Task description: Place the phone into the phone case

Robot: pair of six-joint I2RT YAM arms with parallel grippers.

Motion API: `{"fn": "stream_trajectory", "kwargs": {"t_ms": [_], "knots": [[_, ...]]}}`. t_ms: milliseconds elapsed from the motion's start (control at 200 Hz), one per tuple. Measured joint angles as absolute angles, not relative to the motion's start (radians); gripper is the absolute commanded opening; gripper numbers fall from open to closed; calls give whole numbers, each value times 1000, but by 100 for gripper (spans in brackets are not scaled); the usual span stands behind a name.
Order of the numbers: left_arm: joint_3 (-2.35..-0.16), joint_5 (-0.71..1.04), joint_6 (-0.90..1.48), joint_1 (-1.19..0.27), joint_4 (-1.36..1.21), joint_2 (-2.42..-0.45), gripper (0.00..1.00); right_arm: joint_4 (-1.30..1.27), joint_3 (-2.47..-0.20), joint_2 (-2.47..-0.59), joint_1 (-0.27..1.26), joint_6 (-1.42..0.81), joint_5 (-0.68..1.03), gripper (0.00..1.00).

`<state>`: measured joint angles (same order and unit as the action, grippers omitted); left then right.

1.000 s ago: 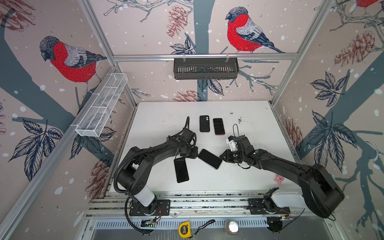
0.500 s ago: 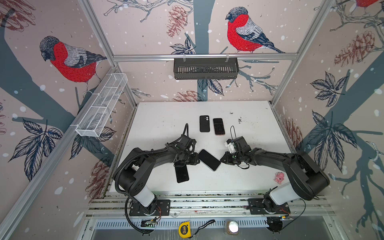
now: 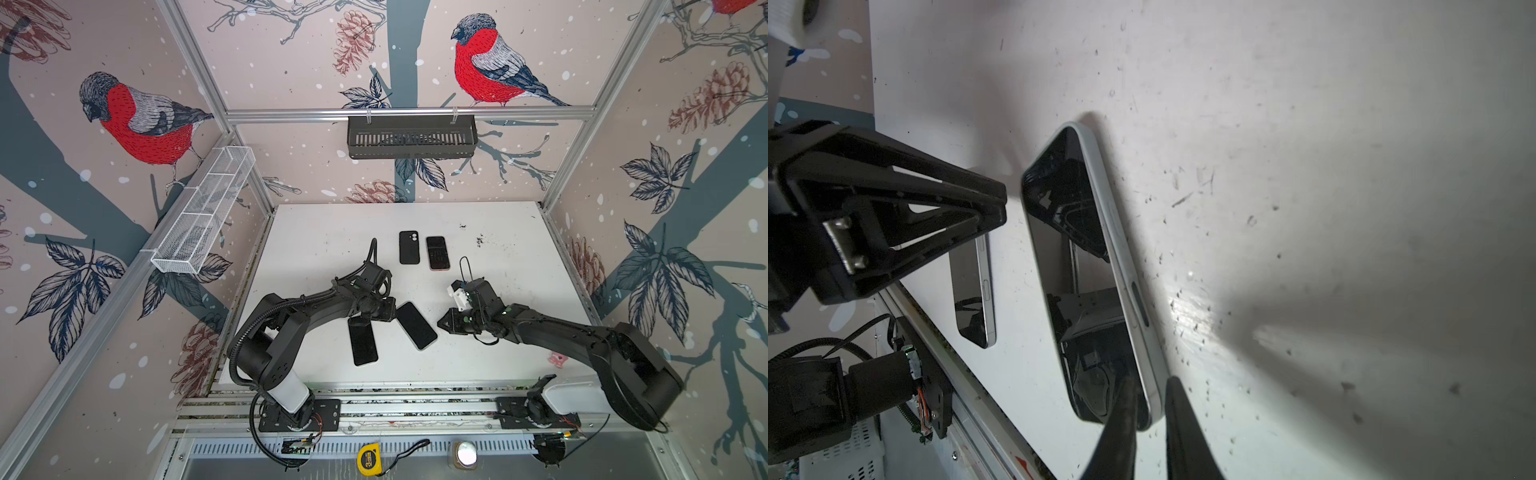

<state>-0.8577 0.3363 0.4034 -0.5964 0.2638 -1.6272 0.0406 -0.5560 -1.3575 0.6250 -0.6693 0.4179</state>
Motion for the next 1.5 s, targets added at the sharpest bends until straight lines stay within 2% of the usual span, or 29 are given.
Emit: {"fn": "stream_trajectory", "kwargs": {"t_ms": [736,1501], "knots": [[-908,290,385,-596,262,-1710,28,192,-649,-1440,770,-591,275,17],[-844,313,385,-596,123,-1706,24,288,-738,-1498,791,-524,228,17]]}}
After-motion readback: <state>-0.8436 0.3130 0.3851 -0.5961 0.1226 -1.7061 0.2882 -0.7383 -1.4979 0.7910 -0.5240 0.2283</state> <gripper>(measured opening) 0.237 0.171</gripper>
